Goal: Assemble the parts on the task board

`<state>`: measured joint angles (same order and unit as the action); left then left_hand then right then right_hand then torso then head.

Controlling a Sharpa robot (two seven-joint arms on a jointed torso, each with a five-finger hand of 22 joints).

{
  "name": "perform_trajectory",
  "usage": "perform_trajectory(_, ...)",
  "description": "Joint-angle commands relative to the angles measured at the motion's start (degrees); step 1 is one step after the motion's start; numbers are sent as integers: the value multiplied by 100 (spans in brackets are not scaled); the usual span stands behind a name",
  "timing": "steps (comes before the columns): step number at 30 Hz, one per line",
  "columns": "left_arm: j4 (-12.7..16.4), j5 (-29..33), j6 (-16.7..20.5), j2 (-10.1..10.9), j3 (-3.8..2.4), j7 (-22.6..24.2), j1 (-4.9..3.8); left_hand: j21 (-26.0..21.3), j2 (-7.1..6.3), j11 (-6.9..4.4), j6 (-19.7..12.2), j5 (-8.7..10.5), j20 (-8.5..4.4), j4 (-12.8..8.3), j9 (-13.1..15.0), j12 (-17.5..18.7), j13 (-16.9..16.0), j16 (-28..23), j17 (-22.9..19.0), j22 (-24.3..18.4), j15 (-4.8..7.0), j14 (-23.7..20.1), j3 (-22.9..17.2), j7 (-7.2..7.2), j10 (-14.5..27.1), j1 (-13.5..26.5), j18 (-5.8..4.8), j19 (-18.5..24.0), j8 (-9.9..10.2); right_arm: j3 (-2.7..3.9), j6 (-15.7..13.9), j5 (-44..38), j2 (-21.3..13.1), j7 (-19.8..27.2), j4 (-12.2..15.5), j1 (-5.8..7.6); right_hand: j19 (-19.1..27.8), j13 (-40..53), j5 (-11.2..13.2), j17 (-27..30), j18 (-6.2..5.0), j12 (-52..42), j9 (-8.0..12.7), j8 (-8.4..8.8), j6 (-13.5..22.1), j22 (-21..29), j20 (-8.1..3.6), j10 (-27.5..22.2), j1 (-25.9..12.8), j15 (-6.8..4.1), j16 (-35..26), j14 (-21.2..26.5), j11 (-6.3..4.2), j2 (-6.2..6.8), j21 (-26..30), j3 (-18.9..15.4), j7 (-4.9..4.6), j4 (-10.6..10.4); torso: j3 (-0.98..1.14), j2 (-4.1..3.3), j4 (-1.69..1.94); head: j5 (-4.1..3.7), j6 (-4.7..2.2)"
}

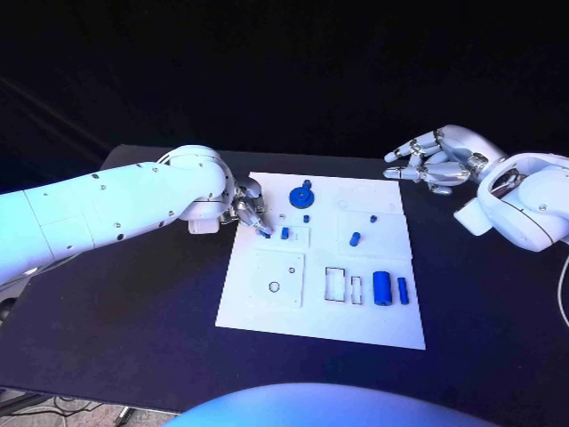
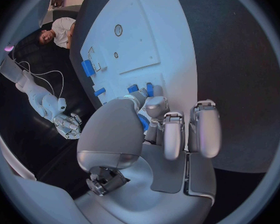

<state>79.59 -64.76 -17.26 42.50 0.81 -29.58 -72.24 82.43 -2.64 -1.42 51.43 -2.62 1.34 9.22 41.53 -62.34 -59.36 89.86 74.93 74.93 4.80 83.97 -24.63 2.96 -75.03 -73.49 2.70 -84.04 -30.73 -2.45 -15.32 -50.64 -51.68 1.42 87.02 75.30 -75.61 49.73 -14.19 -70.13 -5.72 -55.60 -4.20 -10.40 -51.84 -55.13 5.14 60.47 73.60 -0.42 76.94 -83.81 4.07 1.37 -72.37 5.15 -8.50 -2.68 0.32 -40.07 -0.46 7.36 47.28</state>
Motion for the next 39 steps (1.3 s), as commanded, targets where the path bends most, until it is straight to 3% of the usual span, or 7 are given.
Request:
perform_trajectory(1, 6, -53, -143, -13, 7, -15, 14, -12, 47, 1, 30, -9, -8, -598, 14, -1, 8, 14, 1507, 549, -5, 603, -631, -19, -34, -13, -37, -193, -32, 2, 51, -17, -2, 48, 11, -2, 7, -5, -19, 5, -76, 6, 4, -29, -6, 5, -4, 14, 4, -37, -26, -182, -24, -41, 38, -19, -37, -26, -1, 0, -1, 3, 0)
perform_trajectory(14, -39, 55, -276, -90, 24, -159, 18, 0, -19, -10, 83, -8, -4, -569, 43, -7, 4, 14, 1507, 570, 2, 603, -673, -41, -47, 109, -42, -199, -77, 2, 61, -17, -10, 48, 19, -2, 7, -5, -19, 5, -76, 6, 4, -29, -6, 5, -4, 14, 4, -37, -26, -182, -24, -41, 38, -19, -37, -26, 0, -1, -4, -5, 21)
perform_trajectory(25, -117, 158, -150, -176, 39, -471, 18, -29, -60, -56, 282, -9, -22, -79, 67, 205, 257, 14, 1507, 548, 40, 603, -455, -103, 8, 883, -34, -190, -146, 2, 80, -18, -18, 37, 29, -2, 5, -9, -25, 15, -76, 5, 4, -34, -7, 9, -5, 16, 7, -38, -35, -182, -26, -43, 42, -23, -37, -29, 2, -1, -4, -18, 25)
perform_trajectory(39, -152, 165, -113, -247, 41, -551, 18, 4, -71, -85, 375, -9, -43, 30, 78, 177, 243, 14, 1507, 596, 65, 603, -365, -137, -46, 1081, -45, -213, -177, 2, 89, -18, -23, 41, 26, -2, 4, -13, -31, 17, -76, 7, 4, -36, -7, 12, -6, 15, 11, -39, -39, -182, -26, -45, 45, -23, -36, -30, 0, -1, -4, -29, 37)
